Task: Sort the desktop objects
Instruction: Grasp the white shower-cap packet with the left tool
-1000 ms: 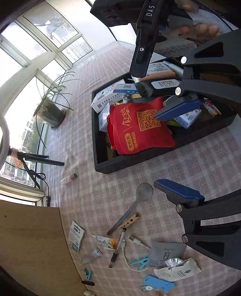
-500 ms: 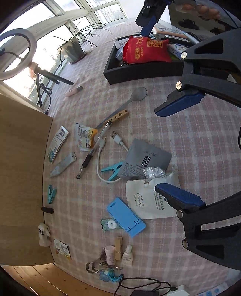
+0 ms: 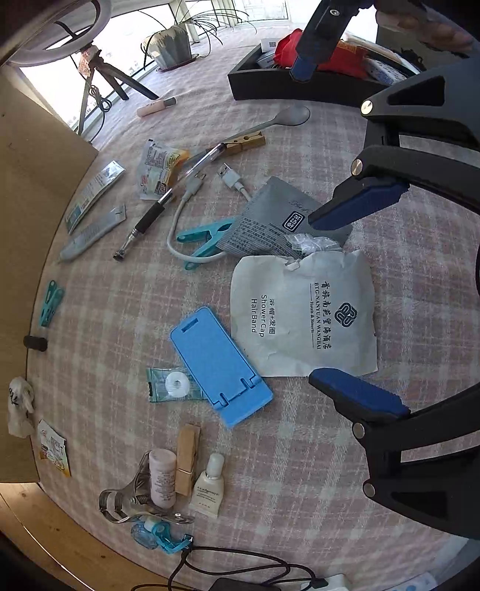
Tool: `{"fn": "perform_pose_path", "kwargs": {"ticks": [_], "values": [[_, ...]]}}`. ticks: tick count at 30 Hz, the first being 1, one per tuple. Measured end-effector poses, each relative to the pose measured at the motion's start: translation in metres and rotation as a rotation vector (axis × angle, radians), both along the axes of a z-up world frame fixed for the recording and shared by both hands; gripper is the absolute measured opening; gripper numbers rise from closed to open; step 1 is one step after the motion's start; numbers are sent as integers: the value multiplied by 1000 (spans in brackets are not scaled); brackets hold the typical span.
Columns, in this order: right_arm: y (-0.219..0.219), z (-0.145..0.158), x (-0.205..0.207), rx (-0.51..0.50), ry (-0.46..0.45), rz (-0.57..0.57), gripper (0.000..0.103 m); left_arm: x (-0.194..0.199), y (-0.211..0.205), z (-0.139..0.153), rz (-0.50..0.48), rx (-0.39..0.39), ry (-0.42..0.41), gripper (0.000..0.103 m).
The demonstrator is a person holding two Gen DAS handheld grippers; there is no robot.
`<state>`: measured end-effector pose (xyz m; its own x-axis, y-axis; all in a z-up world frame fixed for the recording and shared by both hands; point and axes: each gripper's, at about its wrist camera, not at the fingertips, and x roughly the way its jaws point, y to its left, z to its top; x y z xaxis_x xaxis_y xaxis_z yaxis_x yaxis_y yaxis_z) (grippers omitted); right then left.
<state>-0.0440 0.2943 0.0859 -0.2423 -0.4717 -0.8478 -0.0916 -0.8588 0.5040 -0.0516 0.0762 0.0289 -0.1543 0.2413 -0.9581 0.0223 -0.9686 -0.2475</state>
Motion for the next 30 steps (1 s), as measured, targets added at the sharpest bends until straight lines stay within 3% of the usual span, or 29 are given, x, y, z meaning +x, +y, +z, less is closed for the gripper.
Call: {"fn": "perform_pose_path", "kwargs": {"ticks": [10,17,22,26,30], "values": [[-42,-59,-47,-24,-121,66,66,-8,3,-15,22,22,-33,78],[-58,-72,-53,-40,-127,103,64,-4,6,-16,8,11,-9,79],[-62,-75,-54,-47,-126,114,47,5,10,-15,-21,-9,24,76],[-66,-78,-49,-77,-137,133,21,10,6,-14,-24,-22,36,66],[-67,-73,-44,-66,-97,130,8,4,-10,-9,-22,22,31,51]]}}
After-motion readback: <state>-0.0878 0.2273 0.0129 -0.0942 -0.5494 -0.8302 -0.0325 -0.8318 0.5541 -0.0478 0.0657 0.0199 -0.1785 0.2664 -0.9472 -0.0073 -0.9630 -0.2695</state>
